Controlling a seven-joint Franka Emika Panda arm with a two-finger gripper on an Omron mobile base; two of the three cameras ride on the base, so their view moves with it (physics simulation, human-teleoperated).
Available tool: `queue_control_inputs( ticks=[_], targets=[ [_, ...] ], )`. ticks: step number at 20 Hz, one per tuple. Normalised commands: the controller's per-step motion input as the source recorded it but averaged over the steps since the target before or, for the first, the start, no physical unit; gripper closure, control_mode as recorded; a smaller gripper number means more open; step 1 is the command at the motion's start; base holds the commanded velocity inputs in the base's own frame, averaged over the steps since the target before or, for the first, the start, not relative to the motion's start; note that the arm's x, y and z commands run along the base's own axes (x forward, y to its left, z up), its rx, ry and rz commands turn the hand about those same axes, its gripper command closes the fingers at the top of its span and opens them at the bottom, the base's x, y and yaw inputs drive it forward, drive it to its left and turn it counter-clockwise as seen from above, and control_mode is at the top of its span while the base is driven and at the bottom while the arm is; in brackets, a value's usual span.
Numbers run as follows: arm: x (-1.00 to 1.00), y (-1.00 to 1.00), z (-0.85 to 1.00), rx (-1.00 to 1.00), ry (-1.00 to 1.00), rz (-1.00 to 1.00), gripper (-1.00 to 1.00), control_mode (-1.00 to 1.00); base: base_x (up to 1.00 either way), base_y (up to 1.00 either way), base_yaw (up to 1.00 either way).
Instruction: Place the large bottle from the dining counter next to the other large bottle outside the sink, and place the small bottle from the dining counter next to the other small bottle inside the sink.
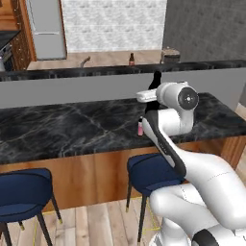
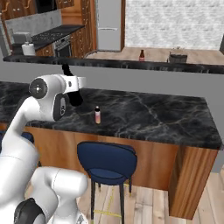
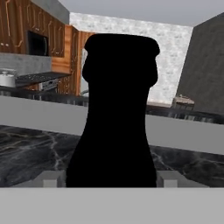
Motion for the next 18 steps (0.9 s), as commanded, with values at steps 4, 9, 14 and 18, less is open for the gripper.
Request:
queue_control_inputs(
  ticks=[4, 9, 14, 18],
  targets=[
    [0.0, 0.0, 0.0, 0.0, 0.0, 0.0, 1.0, 1.0, -0.36, -1.0, 0.0],
    [0.0, 0.0, 0.0, 0.0, 0.0, 0.0, 1.0, 1.0, -0.31, -1.0, 0.0],
    [0.0, 0.0, 0.0, 0.0, 0.0, 0.0, 1.0, 1.0, -0.28, -1.0, 0.0],
    [0.0, 0.0, 0.0, 0.0, 0.0, 0.0, 1.0, 1.0, -0.22, -1.0, 0.01]
  ],
)
